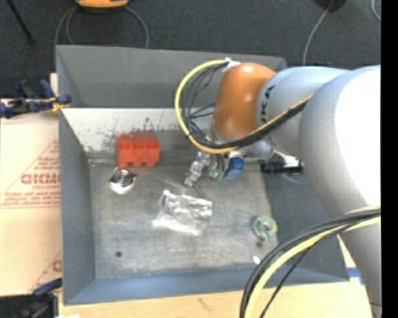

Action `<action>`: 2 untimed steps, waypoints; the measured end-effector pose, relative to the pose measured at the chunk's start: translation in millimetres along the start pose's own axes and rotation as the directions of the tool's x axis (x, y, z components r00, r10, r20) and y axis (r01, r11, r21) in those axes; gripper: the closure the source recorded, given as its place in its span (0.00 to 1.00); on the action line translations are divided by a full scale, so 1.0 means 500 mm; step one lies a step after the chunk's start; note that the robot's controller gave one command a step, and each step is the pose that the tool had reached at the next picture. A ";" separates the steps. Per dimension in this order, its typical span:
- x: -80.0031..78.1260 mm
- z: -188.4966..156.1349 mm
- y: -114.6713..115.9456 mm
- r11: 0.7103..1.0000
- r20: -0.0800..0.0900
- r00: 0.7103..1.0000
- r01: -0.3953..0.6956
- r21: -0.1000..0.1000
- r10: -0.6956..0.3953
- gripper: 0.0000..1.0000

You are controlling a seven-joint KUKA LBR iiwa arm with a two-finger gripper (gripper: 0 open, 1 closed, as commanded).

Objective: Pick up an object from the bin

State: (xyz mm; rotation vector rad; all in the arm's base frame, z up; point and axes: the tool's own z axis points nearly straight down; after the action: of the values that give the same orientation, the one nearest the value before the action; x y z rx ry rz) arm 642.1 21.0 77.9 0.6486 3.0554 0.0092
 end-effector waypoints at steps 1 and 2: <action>-0.009 -0.173 -0.003 1.000 -0.006 1.000 -0.009 0.003 0.009 1.00; -0.020 -0.468 0.024 1.000 -0.004 1.000 -0.010 0.002 0.010 1.00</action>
Offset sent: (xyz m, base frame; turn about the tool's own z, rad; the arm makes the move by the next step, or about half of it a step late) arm -0.0014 -0.0028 0.0800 0.0167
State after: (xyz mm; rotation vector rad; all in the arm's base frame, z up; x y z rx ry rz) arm 651.7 27.3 312.3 0.6643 3.0562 0.0069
